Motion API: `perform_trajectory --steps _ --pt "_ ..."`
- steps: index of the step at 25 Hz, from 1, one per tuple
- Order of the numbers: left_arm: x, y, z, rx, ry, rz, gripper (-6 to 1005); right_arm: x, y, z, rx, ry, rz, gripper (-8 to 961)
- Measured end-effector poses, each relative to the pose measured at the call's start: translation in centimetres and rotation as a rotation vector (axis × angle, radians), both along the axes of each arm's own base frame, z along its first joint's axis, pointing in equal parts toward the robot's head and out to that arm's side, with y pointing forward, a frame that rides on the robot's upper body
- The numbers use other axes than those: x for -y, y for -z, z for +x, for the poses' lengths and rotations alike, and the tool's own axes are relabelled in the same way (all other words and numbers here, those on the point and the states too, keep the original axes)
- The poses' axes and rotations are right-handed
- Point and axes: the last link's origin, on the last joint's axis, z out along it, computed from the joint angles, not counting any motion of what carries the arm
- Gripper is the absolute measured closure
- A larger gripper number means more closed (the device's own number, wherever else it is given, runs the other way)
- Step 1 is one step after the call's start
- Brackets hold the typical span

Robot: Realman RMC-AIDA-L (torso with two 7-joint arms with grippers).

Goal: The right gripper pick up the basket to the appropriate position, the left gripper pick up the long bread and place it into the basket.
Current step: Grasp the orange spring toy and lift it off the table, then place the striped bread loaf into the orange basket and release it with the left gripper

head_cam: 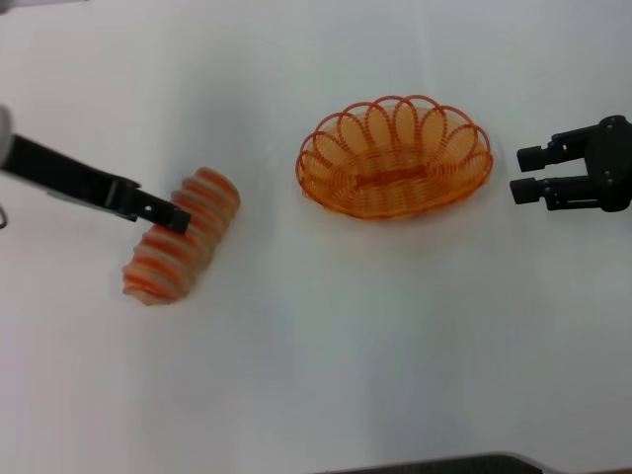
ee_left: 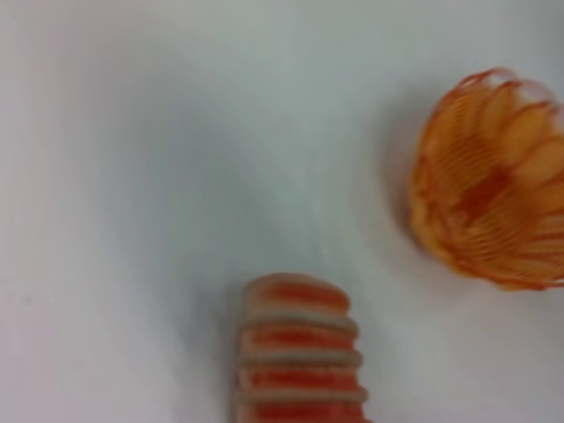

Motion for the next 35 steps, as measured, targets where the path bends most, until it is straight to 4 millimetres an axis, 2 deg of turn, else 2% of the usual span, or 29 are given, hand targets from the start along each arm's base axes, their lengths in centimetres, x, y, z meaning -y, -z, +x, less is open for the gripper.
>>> perform_trajectory --steps 4,8,24,29,35 --pt "-0.4 1.6 1.5 -0.103 0.008 0.002 216 0.0 0.1 0.1 -0.001 0.005 0.003 440" --pt "-0.7 3.5 1.7 -0.240 0.016 0.006 217 0.1 0.1 0.2 -0.003 0.013 0.010 440" --pt "-0.7 6.2 1.8 -0.311 0.082 -0.005 223 -0.1 0.6 -0.4 -0.021 0.009 -0.011 440" --pt "-0.9 6.1 1.7 -0.326 0.111 0.015 421 -0.1 0.8 -0.4 -0.022 0.010 -0.013 440" --pt "-2.1 3.9 3.0 -0.349 0.200 0.090 491 0.1 0.6 0.0 -0.021 0.022 -0.001 440"
